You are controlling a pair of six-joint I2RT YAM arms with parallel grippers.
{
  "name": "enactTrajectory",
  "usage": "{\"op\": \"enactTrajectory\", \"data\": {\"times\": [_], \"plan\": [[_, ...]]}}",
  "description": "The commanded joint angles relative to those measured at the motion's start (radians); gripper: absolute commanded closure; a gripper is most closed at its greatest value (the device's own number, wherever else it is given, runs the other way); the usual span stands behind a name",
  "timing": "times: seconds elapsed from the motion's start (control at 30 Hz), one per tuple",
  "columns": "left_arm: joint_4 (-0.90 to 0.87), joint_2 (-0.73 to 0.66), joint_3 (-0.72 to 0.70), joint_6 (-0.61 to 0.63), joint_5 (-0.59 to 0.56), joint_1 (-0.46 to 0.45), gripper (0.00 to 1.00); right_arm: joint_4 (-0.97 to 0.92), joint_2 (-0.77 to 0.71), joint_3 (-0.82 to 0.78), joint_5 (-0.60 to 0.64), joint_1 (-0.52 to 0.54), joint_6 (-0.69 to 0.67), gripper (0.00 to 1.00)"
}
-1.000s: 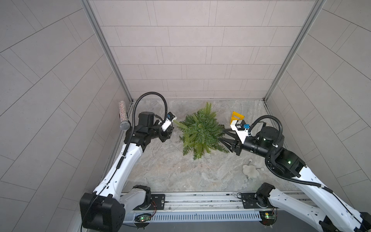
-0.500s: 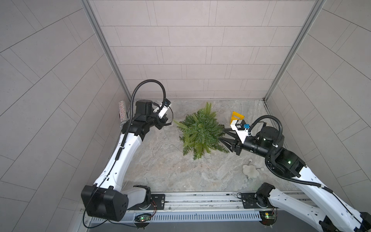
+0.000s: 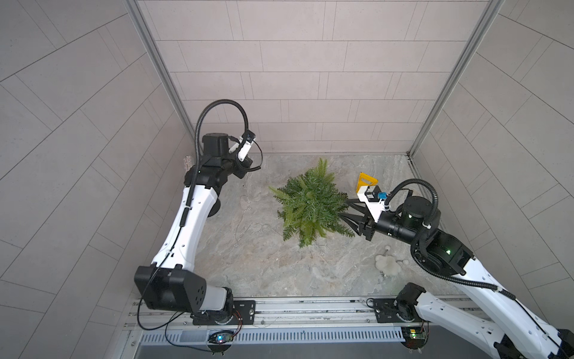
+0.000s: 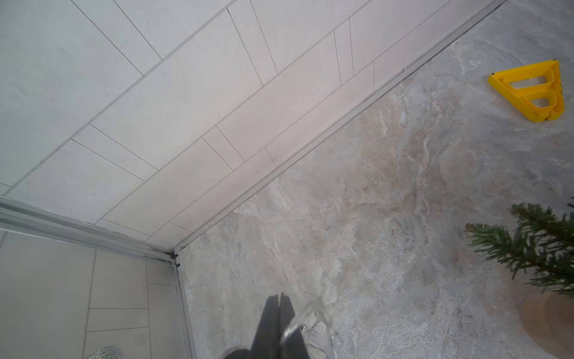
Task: Remove string lights from the small christmas tree
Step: Place the light string at the center of the board.
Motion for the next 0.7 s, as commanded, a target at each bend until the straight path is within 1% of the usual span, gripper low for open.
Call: {"op": "enactTrajectory", "data": {"times": [0.0,0.07,0.2,0.33,0.43,0.5,0.57,0.6,0.67], "plan": [[0.044,0.060,0.041,-0.028,0.008,0.016,1.00,0.006,-0.018,-0.006,0.017,0.005,-0.011,0.48],[0.076,0.093,0.035,-0.054,0.015,0.016,1.00,0.000,-0.018,-0.007,0.060,0.004,-0.009,0.48],[0.181,0.158,-0.031,-0.126,-0.039,0.030,1.00,-0.039,-0.022,0.011,0.207,-0.022,-0.010,0.48],[0.292,0.209,-0.118,-0.159,-0.039,0.034,1.00,-0.077,-0.024,0.020,0.418,-0.082,0.013,0.46],[0.348,0.255,-0.154,-0.179,-0.032,0.036,1.00,-0.071,-0.013,-0.006,0.509,-0.134,0.038,0.44],[0.353,0.287,-0.159,-0.185,-0.028,0.036,1.00,-0.048,-0.004,-0.038,0.560,-0.180,0.071,0.44],[0.370,0.308,-0.175,-0.192,-0.029,0.036,0.99,0.001,-0.002,-0.093,0.616,-0.258,0.111,0.43],[0.382,0.316,-0.184,-0.196,-0.027,0.036,0.96,0.027,-0.003,-0.119,0.629,-0.303,0.133,0.43],[0.396,0.321,-0.199,-0.207,-0.025,0.035,0.89,0.076,0.007,-0.181,0.613,-0.418,0.189,0.43]]}}
